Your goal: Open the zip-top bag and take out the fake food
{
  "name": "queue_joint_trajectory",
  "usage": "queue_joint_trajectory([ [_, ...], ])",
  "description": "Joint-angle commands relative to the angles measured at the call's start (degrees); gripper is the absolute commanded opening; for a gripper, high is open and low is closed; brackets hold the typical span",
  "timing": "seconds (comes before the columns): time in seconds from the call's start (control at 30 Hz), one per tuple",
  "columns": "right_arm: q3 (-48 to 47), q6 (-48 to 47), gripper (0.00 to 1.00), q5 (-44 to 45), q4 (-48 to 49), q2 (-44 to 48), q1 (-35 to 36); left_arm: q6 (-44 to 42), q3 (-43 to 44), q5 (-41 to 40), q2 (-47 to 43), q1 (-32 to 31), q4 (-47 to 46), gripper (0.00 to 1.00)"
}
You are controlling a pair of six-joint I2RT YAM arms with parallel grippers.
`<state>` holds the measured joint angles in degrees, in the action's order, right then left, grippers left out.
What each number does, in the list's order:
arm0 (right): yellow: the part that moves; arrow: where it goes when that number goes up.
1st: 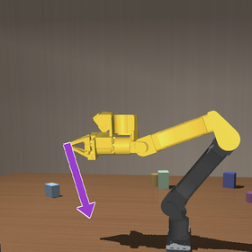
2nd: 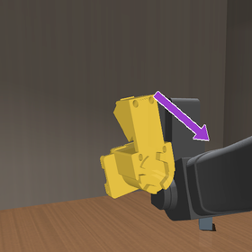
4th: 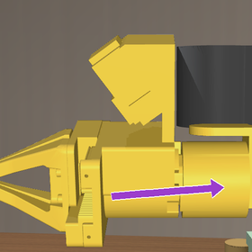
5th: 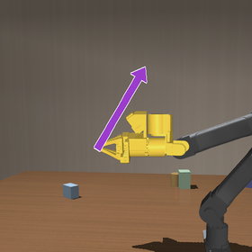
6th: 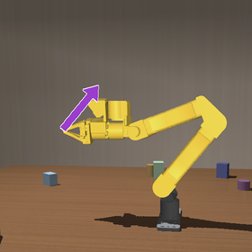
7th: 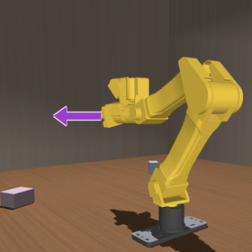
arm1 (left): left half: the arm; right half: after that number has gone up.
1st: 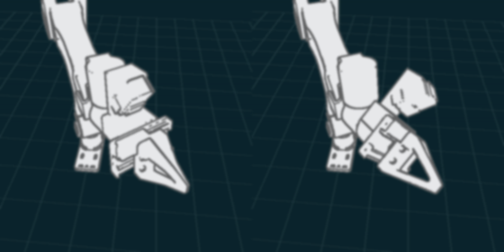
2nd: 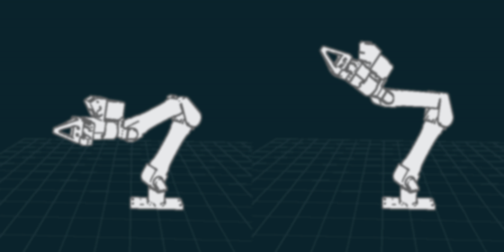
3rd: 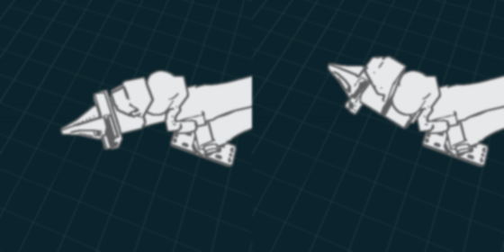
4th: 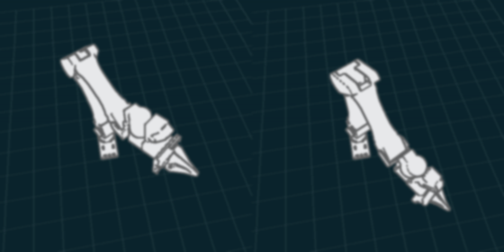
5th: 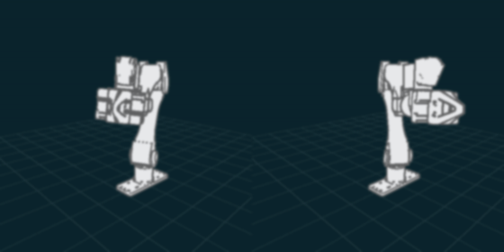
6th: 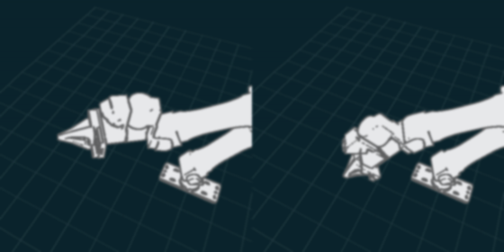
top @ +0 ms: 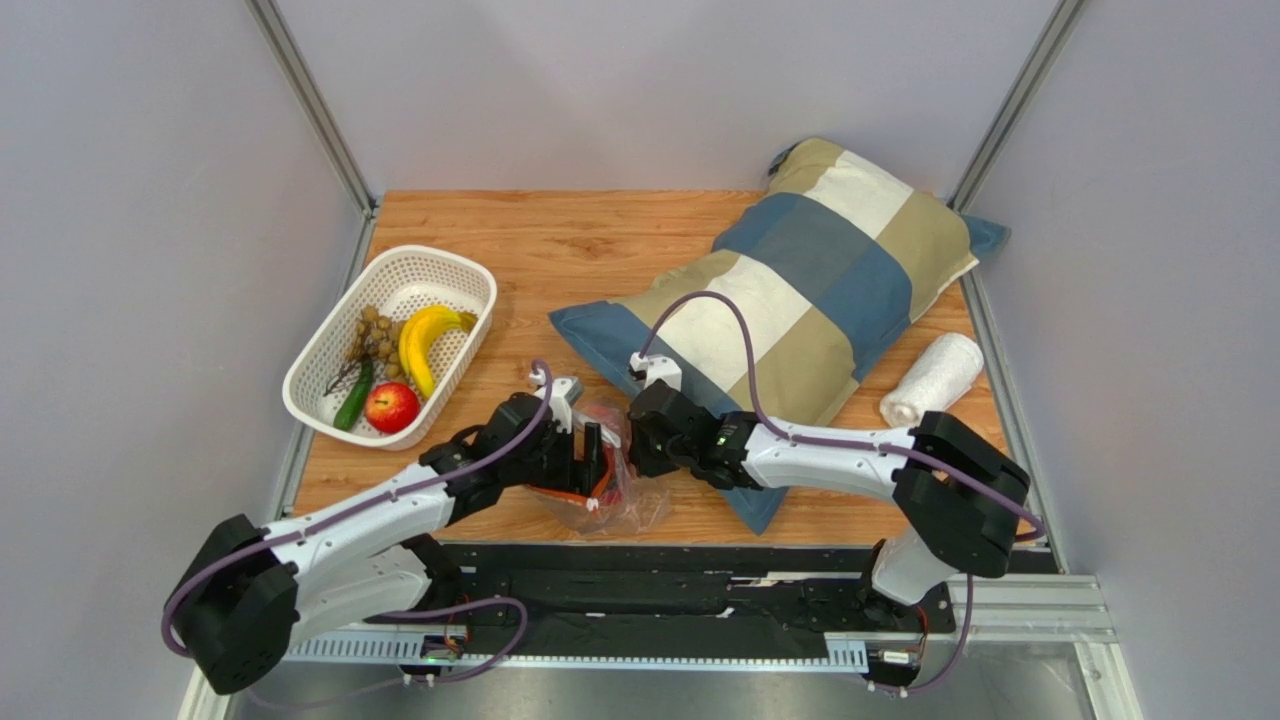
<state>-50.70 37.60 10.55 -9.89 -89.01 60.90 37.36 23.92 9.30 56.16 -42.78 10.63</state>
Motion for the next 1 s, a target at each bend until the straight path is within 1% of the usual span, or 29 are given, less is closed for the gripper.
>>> queue_joint_trajectory([
  [0.0,0.33,0.54,0.00,-3.42,5.84,-1.95,-0.17,-0.71,0.69,-0.25,3.34,-0.28,-7.63,0.85],
  [0.13,1.92,2.38,0.00,-6.23,9.27,-3.09,-0.17,-0.54,0.51,0.37,7.02,-0.28,-10.28,0.85],
  [0.27,1.74,3.17,0.00,-7.21,9.36,-4.33,-0.17,-0.80,0.60,0.19,9.14,-0.28,-11.51,0.77],
  [0.3,1.74,3.35,0.00,-6.60,9.28,-4.41,-0.26,-0.98,1.03,0.02,9.14,-0.28,-10.99,0.64],
  [0.33,1.92,3.35,0.00,-6.33,9.01,-4.42,-0.26,-1.41,1.39,-0.07,8.45,-0.37,-8.55,0.56],
  [0.37,2.00,3.44,0.00,-5.72,8.49,-4.33,-0.26,-1.59,1.65,-0.16,7.83,-0.28,-7.13,0.43],
  [0.4,2.27,3.53,0.00,-5.54,8.40,-4.33,-0.52,-1.77,2.44,-0.42,6.87,-0.28,-5.55,0.37],
  [0.43,2.62,3.88,0.00,-5.36,8.22,-4.33,-0.70,-2.29,2.97,-0.77,4.51,-0.37,-1.62,0.31],
  [0.47,2.71,3.88,0.00,-4.84,7.87,-4.33,-0.79,-2.56,3.49,-1.21,3.09,-0.28,0.68,0.22],
  [0.5,2.80,4.23,0.00,-4.49,7.43,-4.41,-1.05,-2.91,4.80,-1.56,1.51,-0.28,3.14,0.16],
  [0.53,2.88,4.41,0.00,-4.22,7.26,-4.68,-1.14,-3.26,5.51,-1.30,-1.55,-0.19,8.30,0.13],
  [0.57,3.15,4.58,0.00,-3.87,7.08,-4.77,-1.40,-3.70,6.57,-0.78,-2.80,-0.19,10.87,0.05],
  [0.6,3.32,4.76,0.00,-3.78,7.08,-4.94,-1.66,-3.96,8.92,0.10,-4.03,-0.19,13.60,0.00],
  [0.63,3.41,4.93,0.00,-3.78,7.08,-5.29,-1.84,-3.10,10.25,-0.42,-5.96,-0.19,19.45,0.00],
  [0.67,3.41,5.02,0.00,-3.60,7.08,-5.82,-1.93,-1.17,10.88,-1.29,-7.11,-0.19,20.99,0.00],
  [0.7,3.32,5.11,0.00,-3.60,7.08,-6.26,-2.19,2.24,10.80,-0.26,-8.25,-0.19,21.18,0.00],
  [0.77,3.06,5.20,0.00,-3.34,6.47,-6.96,-2.46,6.03,12.80,-1.12,-10.54,-0.19,25.82,0.00],
  [0.8,3.23,5.20,0.00,-3.34,6.46,-6.88,-2.72,9.97,15.77,-4.61,-11.16,-0.19,28.54,0.00],
  [0.83,3.32,5.20,0.00,-3.34,6.46,-6.62,-2.81,11.57,17.72,-7.16,-12.38,-0.19,35.79,0.00],
  [0.87,3.50,5.11,0.00,-3.25,6.29,-6.26,-2.81,12.46,19.74,-9.19,-13.35,-0.19,38.82,0.00],
  [0.9,3.67,5.11,0.00,-3.25,6.11,-5.39,-2.90,13.08,23.07,-14.43,-14.40,-0.19,41.11,0.00],
  [0.93,3.68,5.02,0.00,-3.16,5.94,-4.95,-2.72,13.26,24.58,-17.88,-17.02,-0.28,44.79,0.00],
  [0.97,3.76,4.85,0.00,-3.42,5.59,-4.42,-2.89,13.09,25.90,-21.39,-18.27,-0.19,45.96,0.00],
])
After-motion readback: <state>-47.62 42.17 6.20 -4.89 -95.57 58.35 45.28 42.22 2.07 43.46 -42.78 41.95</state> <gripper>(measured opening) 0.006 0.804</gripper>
